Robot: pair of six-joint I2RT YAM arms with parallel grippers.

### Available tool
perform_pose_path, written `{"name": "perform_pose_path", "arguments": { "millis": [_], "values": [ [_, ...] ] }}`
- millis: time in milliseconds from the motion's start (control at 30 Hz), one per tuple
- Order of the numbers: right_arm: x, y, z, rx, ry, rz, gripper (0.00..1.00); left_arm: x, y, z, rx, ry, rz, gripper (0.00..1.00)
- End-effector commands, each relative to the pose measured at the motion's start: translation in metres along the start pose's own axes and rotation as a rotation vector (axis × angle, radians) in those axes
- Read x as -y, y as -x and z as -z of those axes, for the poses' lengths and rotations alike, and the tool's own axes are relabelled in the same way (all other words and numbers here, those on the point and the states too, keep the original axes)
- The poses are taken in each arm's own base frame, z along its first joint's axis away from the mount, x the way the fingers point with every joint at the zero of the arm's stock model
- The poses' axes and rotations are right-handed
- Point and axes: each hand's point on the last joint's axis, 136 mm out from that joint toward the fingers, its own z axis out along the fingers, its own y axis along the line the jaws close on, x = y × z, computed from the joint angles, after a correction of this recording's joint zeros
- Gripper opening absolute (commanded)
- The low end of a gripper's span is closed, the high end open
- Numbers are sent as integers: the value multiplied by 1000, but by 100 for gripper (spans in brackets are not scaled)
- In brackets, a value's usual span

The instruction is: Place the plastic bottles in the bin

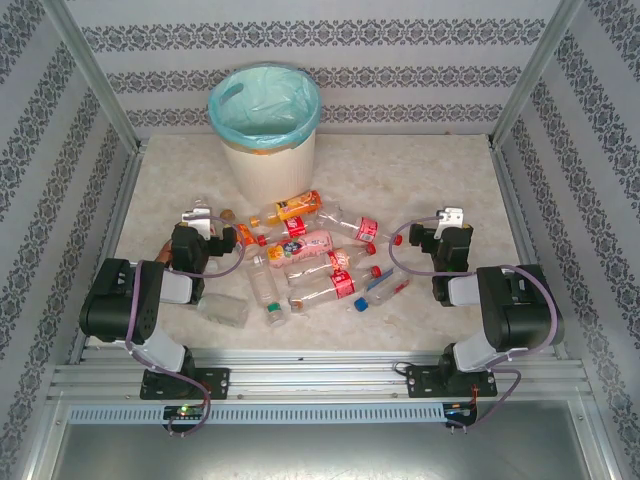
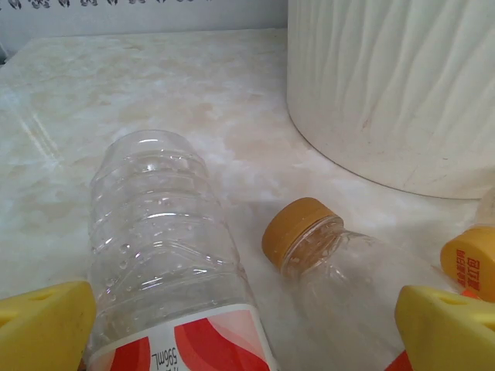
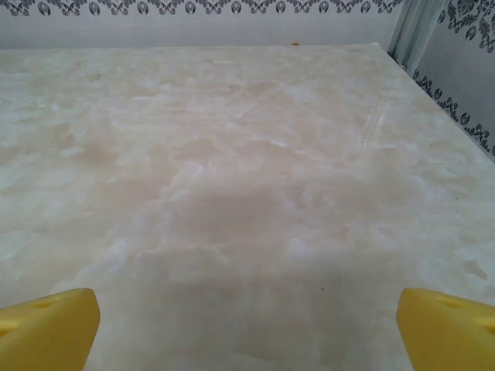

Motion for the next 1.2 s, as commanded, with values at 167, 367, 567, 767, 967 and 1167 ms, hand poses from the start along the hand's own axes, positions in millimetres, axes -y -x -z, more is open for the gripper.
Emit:
{"name": "perform_pose_path", "arguments": {
  "millis": [167, 367, 567, 767, 967, 1167],
  "values": [
    [-7, 12, -1, 34, 21, 9, 98, 2, 8, 3, 33, -24, -19, 100],
    [-7, 13, -1, 37, 21, 8, 98, 2, 8, 1, 19, -21, -19, 100],
    [-7, 13, -1, 34, 21, 8, 98, 2, 8, 0, 19, -21, -19, 100],
    [-8, 24, -4, 58, 27, 1, 98, -7, 8, -1, 13, 22, 5, 100],
    [-6, 37, 16, 109, 27, -1, 98, -4, 24, 18, 70, 9, -5, 100],
    [4, 68, 53, 116, -8, -77, 96, -24, 57, 51, 141, 123, 57, 97]
  ]
}}
